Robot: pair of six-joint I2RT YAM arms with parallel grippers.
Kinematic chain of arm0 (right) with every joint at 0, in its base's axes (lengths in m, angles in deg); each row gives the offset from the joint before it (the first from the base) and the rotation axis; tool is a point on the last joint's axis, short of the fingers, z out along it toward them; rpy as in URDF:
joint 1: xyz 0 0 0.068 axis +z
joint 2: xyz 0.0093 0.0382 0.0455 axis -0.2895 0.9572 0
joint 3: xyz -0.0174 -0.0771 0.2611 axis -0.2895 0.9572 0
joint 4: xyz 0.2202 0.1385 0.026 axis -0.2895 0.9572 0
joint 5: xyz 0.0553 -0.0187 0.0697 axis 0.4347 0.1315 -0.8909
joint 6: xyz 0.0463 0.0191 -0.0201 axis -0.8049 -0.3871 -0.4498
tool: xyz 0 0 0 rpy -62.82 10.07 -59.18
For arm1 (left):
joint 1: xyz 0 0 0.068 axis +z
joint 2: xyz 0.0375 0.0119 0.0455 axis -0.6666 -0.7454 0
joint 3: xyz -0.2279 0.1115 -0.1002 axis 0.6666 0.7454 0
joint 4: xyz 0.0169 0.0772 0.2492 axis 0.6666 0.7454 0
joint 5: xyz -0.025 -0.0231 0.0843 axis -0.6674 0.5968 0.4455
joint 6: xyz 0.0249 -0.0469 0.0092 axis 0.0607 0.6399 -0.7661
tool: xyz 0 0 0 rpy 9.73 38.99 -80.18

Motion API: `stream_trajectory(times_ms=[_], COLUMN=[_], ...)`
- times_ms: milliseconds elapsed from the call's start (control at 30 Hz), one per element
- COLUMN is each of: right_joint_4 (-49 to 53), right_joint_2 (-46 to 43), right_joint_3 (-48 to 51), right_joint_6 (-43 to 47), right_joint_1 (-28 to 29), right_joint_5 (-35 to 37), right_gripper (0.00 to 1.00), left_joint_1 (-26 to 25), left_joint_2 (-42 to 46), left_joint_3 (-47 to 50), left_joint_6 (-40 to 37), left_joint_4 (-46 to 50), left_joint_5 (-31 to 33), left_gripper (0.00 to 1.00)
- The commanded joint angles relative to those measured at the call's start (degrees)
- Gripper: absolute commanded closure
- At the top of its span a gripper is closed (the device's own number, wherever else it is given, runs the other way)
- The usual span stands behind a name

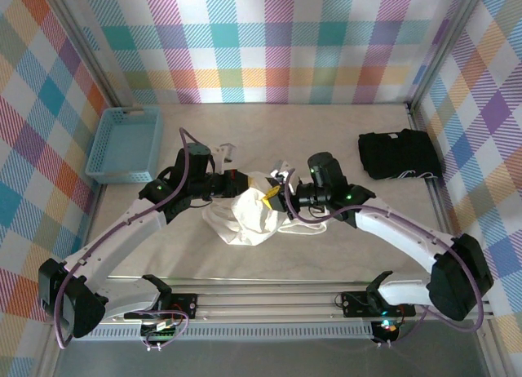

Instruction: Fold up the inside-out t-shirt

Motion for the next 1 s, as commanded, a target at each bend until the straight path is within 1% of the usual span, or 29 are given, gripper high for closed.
stream_trajectory(times_ms=[0, 167, 267, 333, 467, 567, 700, 800, 867, 900, 967], right_joint_4=[6.31, 9.02, 6.34, 3.65, 4.42, 4.65, 4.21, 6.46, 8.95, 9.83, 10.23], right_joint_2=[-2.21, -2.61, -1.25, 0.09, 3.21, 5.22, 4.63, 2.68, 0.97, 0.09, -1.58], right_joint_3=[-3.54, -6.65, -7.48, -7.59, -9.40, -10.33, -8.93, -7.41, -6.62, -6.05, -4.72], right_joint_6=[1.99, 0.70, -4.73, -7.16, -8.44, -7.80, -5.60, -2.09, -0.27, 2.00, 2.18], right_joint_1=[0.11, 0.13, 0.21, 0.39, 2.48, 4.82, 5.76, 5.76, 5.67, 5.58, 4.84], right_joint_5=[-6.29, -13.19, -18.55, -20.49, -18.21, -19.51, -22.99, -23.92, -22.09, -20.35, -16.40], right_gripper=[1.00, 1.00, 1.00, 1.00, 1.00, 0.96, 0.88, 0.80, 0.77, 0.76, 0.75], left_joint_1=[0.57, 0.59, 0.56, 0.61, 0.55, 0.55, 0.59, 0.70, 0.79, 0.85, 0.98], left_joint_2=[0.60, -1.71, -3.49, -4.25, -4.50, -3.99, -2.80, -1.56, -0.74, -0.24, 0.65], left_joint_3=[0.81, 0.25, -0.35, -0.88, -0.59, 0.01, 1.34, 2.41, 3.19, 3.68, 4.81], left_joint_6=[-2.48, -3.95, -4.25, -4.46, -4.75, -4.77, -5.03, -5.34, -5.48, -5.52, -5.50], left_joint_4=[2.21, 2.12, 1.49, 1.22, -0.53, -2.11, -3.75, -6.28, -7.32, -8.02, -9.50], left_joint_5=[6.82, 9.65, 8.91, 8.10, 6.08, 4.85, 5.00, 5.01, 4.94, 4.93, 4.71], left_gripper=[1.00, 1.00, 1.00, 1.00, 1.00, 1.00, 1.00, 1.00, 1.00, 1.00, 1.00])
